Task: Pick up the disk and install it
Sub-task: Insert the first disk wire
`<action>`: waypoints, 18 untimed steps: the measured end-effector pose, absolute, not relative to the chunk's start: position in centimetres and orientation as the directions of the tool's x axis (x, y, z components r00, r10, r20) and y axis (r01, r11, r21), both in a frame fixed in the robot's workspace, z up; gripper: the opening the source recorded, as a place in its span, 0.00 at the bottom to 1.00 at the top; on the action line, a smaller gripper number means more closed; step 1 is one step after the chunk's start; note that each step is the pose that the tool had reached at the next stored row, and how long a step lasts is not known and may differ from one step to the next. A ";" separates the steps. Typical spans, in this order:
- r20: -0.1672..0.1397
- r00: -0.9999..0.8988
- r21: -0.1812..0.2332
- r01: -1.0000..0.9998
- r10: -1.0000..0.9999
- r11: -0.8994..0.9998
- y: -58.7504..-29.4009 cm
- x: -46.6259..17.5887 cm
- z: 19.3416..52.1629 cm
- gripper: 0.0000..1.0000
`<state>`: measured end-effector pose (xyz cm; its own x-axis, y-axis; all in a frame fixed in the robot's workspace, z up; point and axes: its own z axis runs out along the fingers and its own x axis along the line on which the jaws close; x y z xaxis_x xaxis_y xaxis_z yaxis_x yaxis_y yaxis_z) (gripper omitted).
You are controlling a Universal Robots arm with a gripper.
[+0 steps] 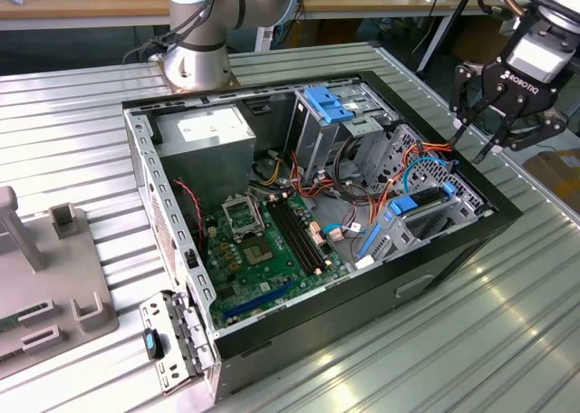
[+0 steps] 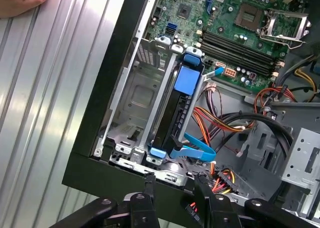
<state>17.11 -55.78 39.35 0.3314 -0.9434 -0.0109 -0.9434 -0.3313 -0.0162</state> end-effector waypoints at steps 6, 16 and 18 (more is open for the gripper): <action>-0.011 0.373 -0.016 -0.928 -0.928 -0.372 -55.2 17.5 39.0 0.44; -0.011 0.481 -0.016 -0.877 -0.877 -0.481 -54.4 18.6 37.7 0.44; -0.011 0.495 -0.016 -0.869 -0.869 -0.495 -54.3 18.7 37.5 0.44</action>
